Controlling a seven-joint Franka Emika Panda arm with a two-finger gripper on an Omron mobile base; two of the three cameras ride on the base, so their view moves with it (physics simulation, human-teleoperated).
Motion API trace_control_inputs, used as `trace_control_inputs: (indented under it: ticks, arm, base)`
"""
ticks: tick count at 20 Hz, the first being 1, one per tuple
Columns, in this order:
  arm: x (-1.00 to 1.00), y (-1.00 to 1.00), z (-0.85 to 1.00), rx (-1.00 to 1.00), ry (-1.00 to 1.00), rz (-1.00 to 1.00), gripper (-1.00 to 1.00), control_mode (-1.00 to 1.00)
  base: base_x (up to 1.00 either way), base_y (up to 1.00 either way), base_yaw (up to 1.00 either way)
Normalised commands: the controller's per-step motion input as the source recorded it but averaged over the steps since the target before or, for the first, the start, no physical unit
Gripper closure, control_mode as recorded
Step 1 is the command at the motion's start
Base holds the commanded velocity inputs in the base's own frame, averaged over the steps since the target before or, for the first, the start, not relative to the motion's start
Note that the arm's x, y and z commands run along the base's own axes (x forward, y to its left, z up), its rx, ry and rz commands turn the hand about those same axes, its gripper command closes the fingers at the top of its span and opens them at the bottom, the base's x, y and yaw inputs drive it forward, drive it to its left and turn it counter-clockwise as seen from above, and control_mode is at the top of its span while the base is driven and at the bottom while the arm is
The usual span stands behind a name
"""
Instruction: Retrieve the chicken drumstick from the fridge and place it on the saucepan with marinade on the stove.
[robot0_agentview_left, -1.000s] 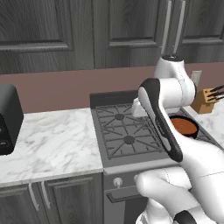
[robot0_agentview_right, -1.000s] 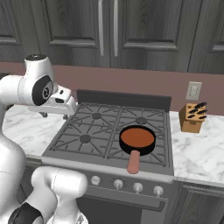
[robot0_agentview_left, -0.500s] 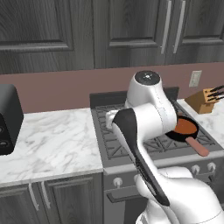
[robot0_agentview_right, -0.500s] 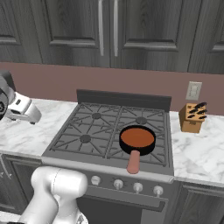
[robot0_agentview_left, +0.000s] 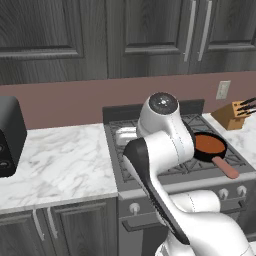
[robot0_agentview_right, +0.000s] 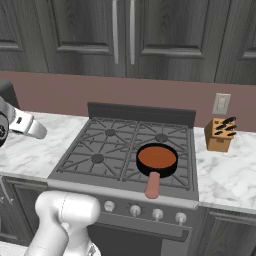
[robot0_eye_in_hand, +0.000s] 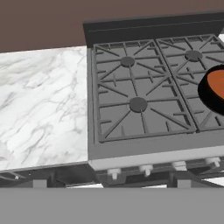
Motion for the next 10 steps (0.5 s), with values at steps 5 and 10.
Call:
trace_control_inputs:
  ticks: [5,10]
  arm:
    - [0.0,0.0,0.0,0.0,0.0,0.0,-1.0,-1.0]
    - [0.0,0.0,0.0,0.0,0.0,0.0,-1.0,-1.0]
  base:
    - [0.0,0.0,0.0]
    - [0.0,0.0,0.0]
